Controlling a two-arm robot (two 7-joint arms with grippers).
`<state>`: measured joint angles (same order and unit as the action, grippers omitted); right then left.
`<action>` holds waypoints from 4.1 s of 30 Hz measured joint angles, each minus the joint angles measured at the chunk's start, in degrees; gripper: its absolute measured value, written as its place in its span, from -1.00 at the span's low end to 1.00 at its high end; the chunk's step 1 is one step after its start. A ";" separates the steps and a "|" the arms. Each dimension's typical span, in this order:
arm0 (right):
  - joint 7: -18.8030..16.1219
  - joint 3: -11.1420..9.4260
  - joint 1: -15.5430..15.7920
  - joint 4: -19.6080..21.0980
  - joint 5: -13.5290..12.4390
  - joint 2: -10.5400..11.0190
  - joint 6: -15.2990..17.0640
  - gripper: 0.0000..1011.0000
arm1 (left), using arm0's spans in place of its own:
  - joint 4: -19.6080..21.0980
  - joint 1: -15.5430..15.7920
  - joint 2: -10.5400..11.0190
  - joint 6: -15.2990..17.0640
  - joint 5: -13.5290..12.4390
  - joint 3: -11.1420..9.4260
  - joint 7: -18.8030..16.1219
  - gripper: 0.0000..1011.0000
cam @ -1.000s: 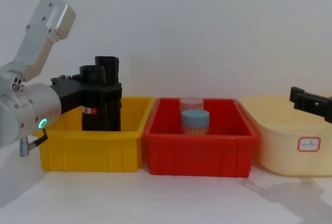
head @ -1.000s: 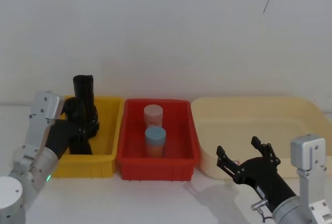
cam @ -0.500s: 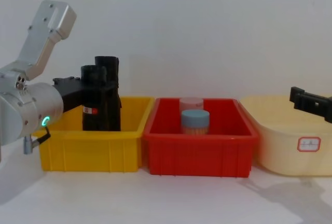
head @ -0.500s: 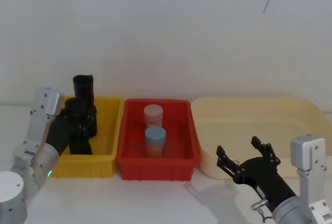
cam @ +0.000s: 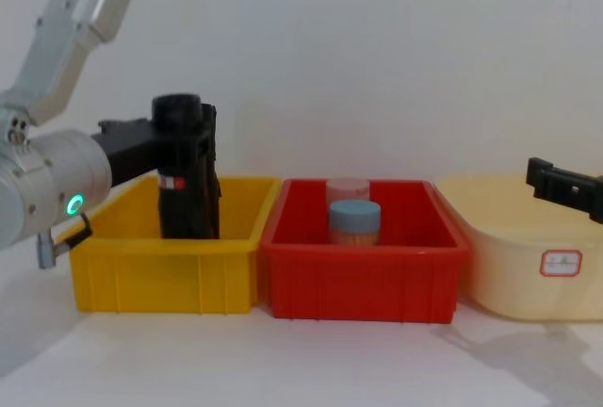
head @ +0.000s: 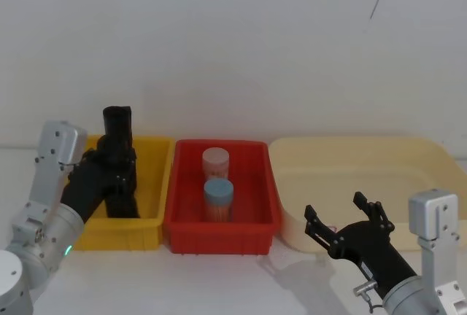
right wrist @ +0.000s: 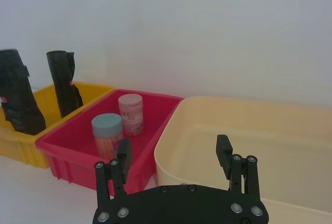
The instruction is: Pick up the garbage bag with the one hand and transfer it to the other hand.
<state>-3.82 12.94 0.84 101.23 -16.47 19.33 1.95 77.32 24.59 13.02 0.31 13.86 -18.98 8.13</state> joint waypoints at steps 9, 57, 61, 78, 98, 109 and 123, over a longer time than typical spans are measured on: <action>0.00 0.00 0.00 0.00 0.00 0.00 0.00 0.98 | 7.99 -3.23 0.84 0.00 2.90 0.65 3.90 -0.25; 0.00 0.00 0.00 0.00 0.00 0.00 0.00 0.98 | 11.07 2.49 -8.66 7.52 22.48 -9.50 21.05 -0.28; 0.00 0.00 0.00 0.00 0.00 0.00 0.00 0.98 | 10.06 3.37 -9.51 7.86 23.08 -10.39 21.45 -0.28; 0.00 0.00 0.00 0.00 0.00 0.00 0.00 0.98 | 8.91 4.89 -10.38 7.74 24.31 -11.84 21.99 -0.28; -0.04 -0.88 1.10 1.95 0.64 1.07 0.62 0.98 | 9.89 5.62 -10.10 7.07 24.49 -13.09 21.80 -0.28; 0.54 -3.49 4.91 6.81 1.71 3.24 2.35 0.98 | 10.09 5.75 -10.04 6.96 24.49 -13.30 21.73 -0.28; -0.39 -4.75 7.18 10.20 2.05 4.76 3.97 0.98 | 10.19 5.81 -9.99 6.92 24.48 -13.40 21.67 -0.28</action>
<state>-4.22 8.19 8.01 111.42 -14.41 24.09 5.92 87.51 30.40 3.04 7.23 38.34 -32.38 29.80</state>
